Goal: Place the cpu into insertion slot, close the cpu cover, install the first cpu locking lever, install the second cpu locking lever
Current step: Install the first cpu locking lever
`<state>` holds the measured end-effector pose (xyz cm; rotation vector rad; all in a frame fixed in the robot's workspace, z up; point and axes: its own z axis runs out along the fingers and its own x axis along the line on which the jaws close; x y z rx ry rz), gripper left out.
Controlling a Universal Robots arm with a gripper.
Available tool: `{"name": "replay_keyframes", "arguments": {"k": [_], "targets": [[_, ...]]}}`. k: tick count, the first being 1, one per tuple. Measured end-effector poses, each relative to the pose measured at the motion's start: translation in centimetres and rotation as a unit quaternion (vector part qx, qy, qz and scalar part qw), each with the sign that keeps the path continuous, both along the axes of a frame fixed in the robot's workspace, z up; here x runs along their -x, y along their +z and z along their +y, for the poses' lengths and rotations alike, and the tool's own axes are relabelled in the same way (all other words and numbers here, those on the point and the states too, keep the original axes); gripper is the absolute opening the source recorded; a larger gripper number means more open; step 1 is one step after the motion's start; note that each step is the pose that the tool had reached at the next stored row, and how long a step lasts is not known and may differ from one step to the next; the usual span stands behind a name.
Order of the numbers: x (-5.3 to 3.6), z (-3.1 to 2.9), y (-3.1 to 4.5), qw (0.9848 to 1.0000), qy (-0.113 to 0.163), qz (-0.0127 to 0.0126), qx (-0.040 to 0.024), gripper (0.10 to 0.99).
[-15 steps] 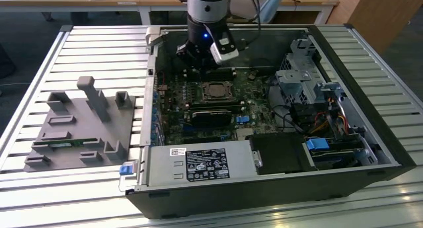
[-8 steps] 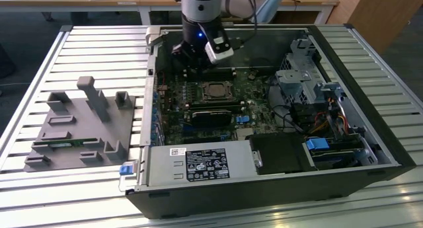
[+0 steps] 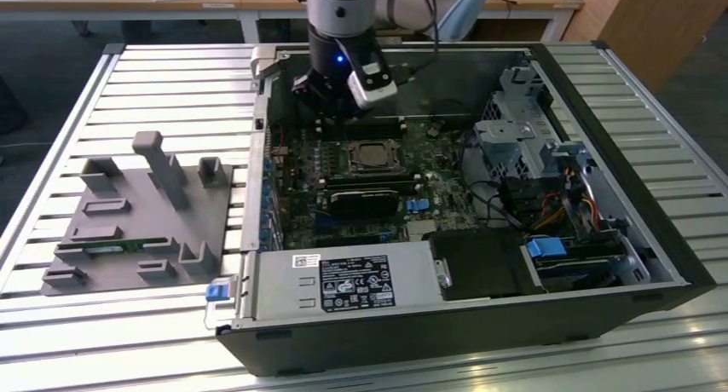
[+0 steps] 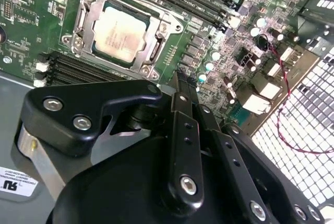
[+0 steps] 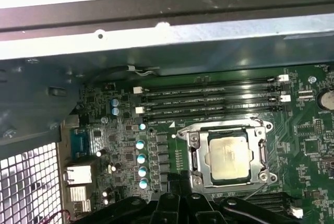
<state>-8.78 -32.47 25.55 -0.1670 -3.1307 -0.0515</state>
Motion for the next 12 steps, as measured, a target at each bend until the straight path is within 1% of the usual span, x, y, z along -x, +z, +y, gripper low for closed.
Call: {"name": "replay_keyframes", "arguments": {"k": [4,12], "targets": [[0.24,0.32,0.0,1.0,0.0,0.0,-0.0001,0.106],[0.41,1.2,0.04,1.0,0.0,-0.0006,-0.0001,0.106]]}}
